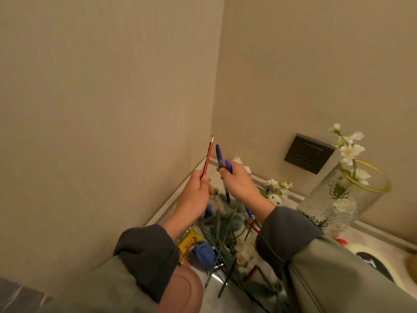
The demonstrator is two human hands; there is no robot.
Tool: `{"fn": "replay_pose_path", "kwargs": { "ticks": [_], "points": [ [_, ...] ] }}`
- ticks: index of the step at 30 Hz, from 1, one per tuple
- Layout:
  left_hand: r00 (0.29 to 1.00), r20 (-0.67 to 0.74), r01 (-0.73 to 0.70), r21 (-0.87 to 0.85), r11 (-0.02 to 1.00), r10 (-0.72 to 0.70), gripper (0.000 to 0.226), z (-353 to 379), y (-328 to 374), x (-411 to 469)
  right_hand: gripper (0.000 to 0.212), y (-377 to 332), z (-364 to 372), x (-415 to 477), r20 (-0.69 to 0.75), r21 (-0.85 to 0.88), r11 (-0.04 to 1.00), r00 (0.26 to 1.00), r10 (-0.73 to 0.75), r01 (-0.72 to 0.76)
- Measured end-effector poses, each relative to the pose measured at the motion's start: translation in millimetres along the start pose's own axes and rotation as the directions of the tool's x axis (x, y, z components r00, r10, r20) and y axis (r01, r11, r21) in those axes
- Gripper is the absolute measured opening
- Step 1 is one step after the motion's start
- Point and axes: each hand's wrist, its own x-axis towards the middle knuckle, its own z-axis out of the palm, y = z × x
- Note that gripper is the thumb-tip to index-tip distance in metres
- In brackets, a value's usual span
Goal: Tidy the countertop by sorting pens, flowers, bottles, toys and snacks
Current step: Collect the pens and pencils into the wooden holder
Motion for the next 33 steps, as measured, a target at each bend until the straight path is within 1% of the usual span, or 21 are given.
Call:
{"fn": "replay_pose_path", "kwargs": {
  "ticks": [4,6,8,11,14,17,21,25,29,33],
  "points": [
    [0.990,0.029,-0.135,-0.078,0.988,0.137,0.019,10,41,-15,0.014,-22,-37,-26,-0.075,0.191,0.982,0.997,0.012,0.003],
    [0.981,0.050,-0.181,-0.121,0.976,0.189,0.020,17,58,-23,0.012,-30,-56,-41,-0.109,0.264,0.965,0.993,0.044,-0.014],
    [0.968,0.079,-0.224,-0.163,0.961,0.239,0.020,29,76,-34,0.012,-35,-78,-58,-0.168,0.323,0.946,0.984,0.051,0.006],
    [0.943,0.148,-0.270,-0.186,0.945,0.298,0.021,54,102,-52,0.019,-32,-114,-83,-0.290,0.352,0.933,0.956,0.033,0.075],
    [0.922,0.198,-0.305,-0.152,0.940,0.332,0.020,81,119,-68,0.022,-21,-143,-101,-0.356,0.375,0.924,0.932,0.071,0.073],
    [0.899,0.284,-0.282,-0.205,0.937,0.333,0.021,114,138,-90,0.022,-4,-175,-123,-0.391,0.432,0.899,0.913,0.118,0.070],
    [0.876,0.344,-0.252,-0.271,0.929,0.338,0.018,160,159,-117,0.020,19,-221,-160,-0.418,0.420,0.904,0.901,0.117,0.078],
    [0.851,0.363,-0.255,-0.347,0.903,0.380,0.018,207,182,-151,0.027,41,-270,-193,-0.453,0.416,0.906,0.881,0.133,0.077],
    [0.852,0.350,-0.268,-0.346,0.899,0.388,0.019,254,201,-177,0.027,68,-311,-219,-0.499,0.351,0.934,0.857,0.127,0.066],
    [0.838,0.348,-0.315,-0.322,0.893,0.421,0.022,295,210,-193,0.033,92,-347,-236,-0.541,0.249,0.968,0.835,0.101,0.045]
  ]
}}
